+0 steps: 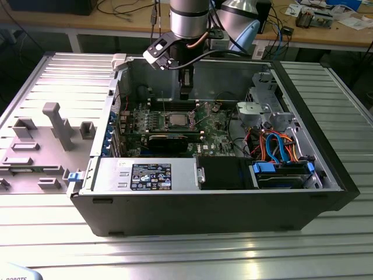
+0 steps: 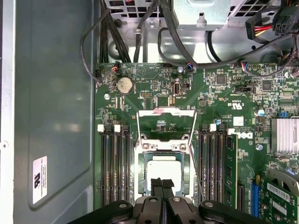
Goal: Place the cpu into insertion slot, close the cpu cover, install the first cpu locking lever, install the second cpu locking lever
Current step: 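Close the cpu cover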
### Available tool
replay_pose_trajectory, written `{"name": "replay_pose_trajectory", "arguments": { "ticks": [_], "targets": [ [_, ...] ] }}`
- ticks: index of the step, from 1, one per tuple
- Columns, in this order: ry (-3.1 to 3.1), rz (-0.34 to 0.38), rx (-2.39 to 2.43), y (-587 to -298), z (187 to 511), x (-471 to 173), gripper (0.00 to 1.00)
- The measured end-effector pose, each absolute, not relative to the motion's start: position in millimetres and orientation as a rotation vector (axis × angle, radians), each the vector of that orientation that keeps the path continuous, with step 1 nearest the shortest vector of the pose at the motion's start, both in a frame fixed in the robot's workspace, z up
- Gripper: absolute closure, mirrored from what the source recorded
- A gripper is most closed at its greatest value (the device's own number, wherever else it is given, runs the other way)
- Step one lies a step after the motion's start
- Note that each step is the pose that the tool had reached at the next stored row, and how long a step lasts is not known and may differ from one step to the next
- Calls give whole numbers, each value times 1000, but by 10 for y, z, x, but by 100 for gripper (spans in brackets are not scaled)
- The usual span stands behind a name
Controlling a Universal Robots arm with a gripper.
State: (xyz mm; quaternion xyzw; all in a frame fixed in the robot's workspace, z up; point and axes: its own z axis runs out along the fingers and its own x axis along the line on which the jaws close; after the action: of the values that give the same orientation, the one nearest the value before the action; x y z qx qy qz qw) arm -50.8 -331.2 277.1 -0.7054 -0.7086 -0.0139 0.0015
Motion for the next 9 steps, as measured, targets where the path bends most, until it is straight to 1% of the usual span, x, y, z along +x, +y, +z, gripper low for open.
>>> {"name": "replay_pose_trajectory", "arguments": {
  "ticks": [9],
  "targets": [
    [-2224, -44, -2214, -3312, 2771, -487, 89]
  ]
}}
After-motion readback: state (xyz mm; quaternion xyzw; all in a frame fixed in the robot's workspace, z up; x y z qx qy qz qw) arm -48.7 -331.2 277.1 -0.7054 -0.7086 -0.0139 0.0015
